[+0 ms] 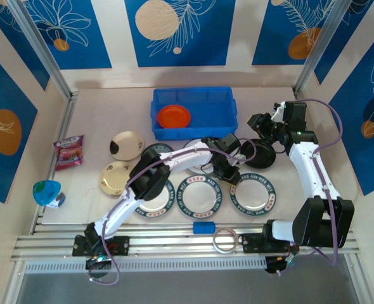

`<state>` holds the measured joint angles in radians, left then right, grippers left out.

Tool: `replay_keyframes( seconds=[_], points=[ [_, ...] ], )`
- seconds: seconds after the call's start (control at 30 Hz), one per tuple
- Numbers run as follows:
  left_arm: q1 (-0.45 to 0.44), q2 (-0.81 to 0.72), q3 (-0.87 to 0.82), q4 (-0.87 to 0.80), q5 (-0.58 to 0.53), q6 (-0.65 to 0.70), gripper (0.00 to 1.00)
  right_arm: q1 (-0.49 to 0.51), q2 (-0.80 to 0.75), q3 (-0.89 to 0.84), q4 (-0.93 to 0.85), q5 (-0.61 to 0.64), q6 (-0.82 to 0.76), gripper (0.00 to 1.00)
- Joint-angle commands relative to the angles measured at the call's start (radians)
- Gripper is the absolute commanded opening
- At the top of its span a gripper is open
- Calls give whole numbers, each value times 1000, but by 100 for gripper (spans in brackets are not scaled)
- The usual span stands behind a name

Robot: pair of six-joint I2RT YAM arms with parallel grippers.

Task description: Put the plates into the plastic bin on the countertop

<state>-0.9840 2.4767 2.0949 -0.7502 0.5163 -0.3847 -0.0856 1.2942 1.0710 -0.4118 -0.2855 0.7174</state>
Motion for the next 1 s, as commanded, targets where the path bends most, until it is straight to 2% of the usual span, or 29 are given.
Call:
replay_keyframes(
  seconds=[0.0,0.13,0.2,0.4,0.57,0.87,0.97],
  points=[
    [-10,38,48,-41,43,13,22,-5,5,-16,7,-30,8,36],
    [-8,50,60,-44,53,15,19,-6,7,-13,8,-32,7,36],
    [-8,50,64,-44,52,17,12,-6,7,-10,8,-31,7,36],
    [-6,44,71,-49,48,20,0,-6,6,8,7,-30,14,36],
    [3,-12,56,-49,20,26,0,-20,-9,45,-15,-8,10,36],
    [70,-234,-46,-15,32,-9,0,-44,-15,191,-93,19,-20,37],
    [105,-294,-71,-33,19,-13,0,-46,-14,224,-105,22,-40,45]
  ],
)
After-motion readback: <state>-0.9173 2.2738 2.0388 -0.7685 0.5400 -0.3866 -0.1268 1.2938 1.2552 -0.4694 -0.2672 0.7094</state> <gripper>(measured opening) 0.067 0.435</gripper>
